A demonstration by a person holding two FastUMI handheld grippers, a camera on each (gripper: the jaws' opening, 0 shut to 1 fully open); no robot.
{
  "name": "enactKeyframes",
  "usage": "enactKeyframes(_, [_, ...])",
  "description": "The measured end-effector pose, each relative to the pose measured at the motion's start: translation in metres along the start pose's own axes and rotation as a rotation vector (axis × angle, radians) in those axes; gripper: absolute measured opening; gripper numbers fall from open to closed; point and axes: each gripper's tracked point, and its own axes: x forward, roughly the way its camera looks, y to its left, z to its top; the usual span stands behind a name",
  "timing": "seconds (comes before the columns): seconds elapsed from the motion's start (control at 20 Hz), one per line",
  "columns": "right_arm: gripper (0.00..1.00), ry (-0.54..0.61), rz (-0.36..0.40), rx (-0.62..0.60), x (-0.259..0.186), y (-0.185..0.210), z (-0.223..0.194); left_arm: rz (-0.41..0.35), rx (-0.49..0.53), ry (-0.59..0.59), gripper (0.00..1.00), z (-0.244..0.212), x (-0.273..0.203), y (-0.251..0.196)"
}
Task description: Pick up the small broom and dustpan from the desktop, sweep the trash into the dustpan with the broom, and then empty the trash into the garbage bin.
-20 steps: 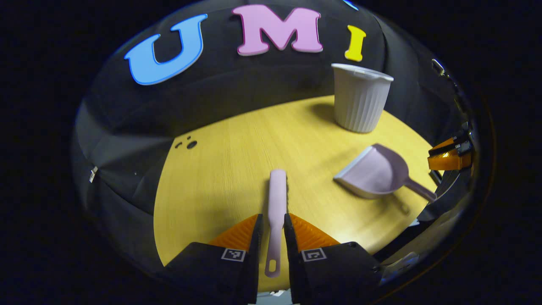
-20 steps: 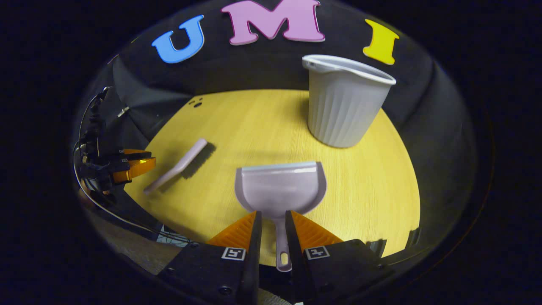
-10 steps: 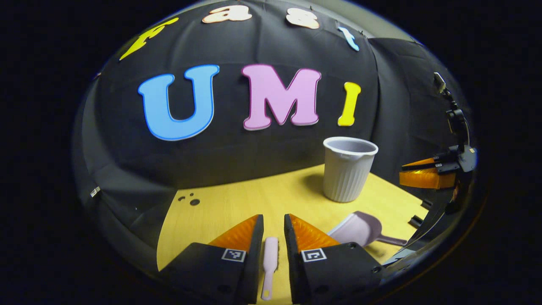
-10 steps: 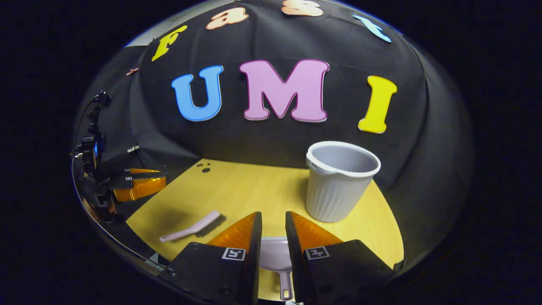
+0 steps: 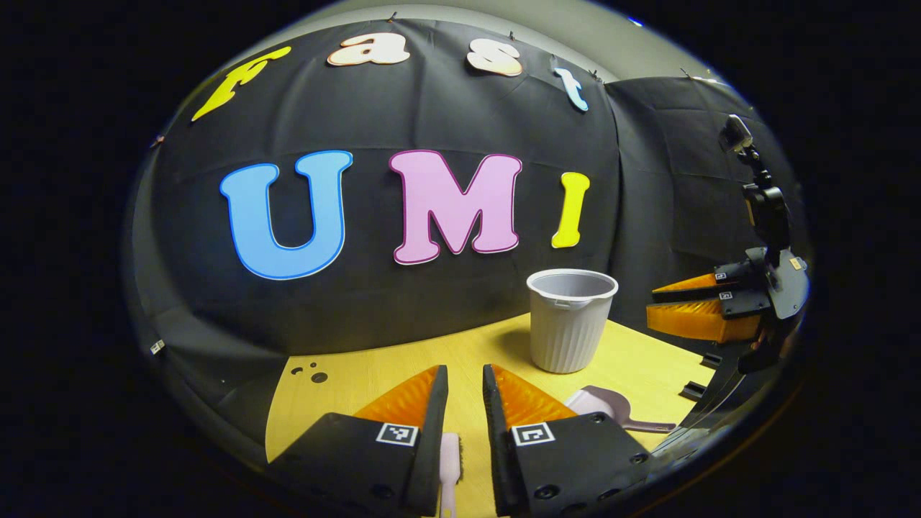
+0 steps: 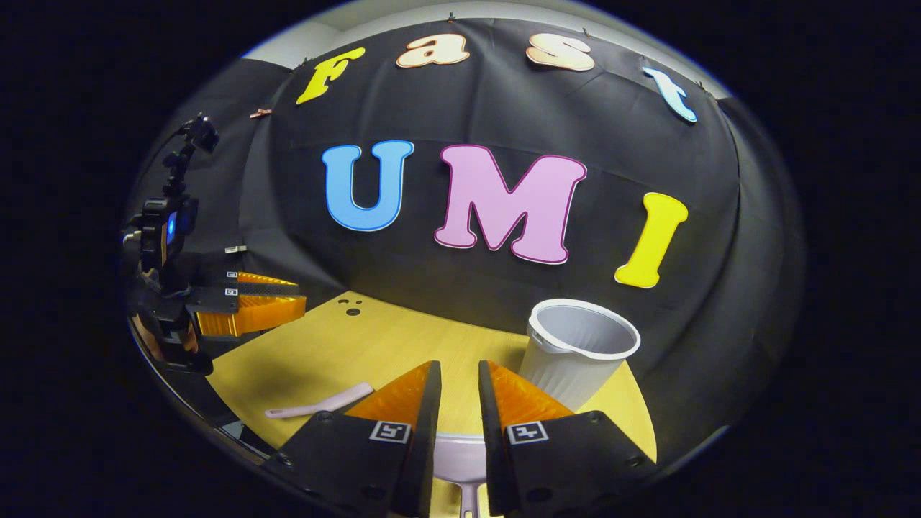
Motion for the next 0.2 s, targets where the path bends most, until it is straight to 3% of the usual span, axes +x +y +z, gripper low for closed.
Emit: enactKeyframes(0.2, [0.31, 0.013, 0.013, 0.015, 0.0021, 0.0077, 0.0023, -0.011, -0.013, 0.04, 0.33, -0.0104, 0.0019, 0.0009])
